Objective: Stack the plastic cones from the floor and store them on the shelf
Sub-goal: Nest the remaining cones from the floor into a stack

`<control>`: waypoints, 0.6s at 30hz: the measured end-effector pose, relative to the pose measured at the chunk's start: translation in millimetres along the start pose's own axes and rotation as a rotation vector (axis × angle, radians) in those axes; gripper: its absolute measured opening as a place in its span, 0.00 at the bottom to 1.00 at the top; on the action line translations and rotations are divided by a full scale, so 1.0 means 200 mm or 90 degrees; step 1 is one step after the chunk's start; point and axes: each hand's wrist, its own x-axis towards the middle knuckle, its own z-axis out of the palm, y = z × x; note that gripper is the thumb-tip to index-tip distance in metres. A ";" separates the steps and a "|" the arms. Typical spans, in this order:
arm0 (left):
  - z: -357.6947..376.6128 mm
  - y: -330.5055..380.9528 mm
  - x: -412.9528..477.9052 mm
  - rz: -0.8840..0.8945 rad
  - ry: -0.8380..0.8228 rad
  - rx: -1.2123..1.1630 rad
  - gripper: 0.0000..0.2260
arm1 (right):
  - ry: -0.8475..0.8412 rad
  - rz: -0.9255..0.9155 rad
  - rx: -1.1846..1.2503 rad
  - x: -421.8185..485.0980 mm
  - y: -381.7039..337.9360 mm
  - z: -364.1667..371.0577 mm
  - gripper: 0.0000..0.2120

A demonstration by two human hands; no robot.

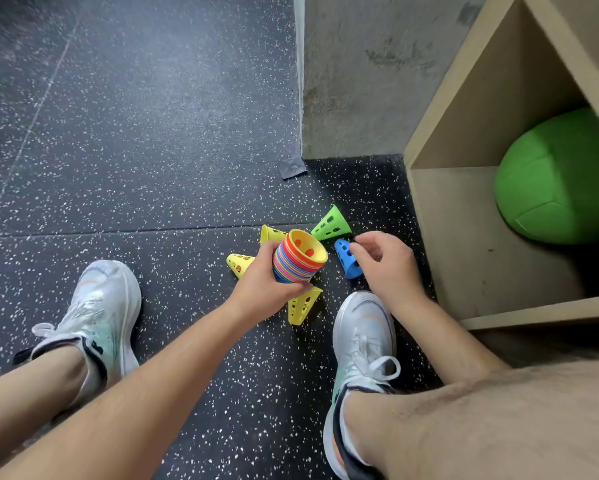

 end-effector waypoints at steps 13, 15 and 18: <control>0.06 0.03 -0.01 0.008 -0.009 0.006 0.32 | -0.130 0.102 -0.120 0.00 0.13 0.12 0.11; 0.05 0.02 -0.01 0.003 -0.009 -0.001 0.32 | -0.122 0.119 -0.093 0.00 0.13 0.12 0.08; 0.04 0.02 -0.02 0.003 -0.005 -0.004 0.32 | -0.103 0.165 -0.055 0.00 0.11 0.12 0.08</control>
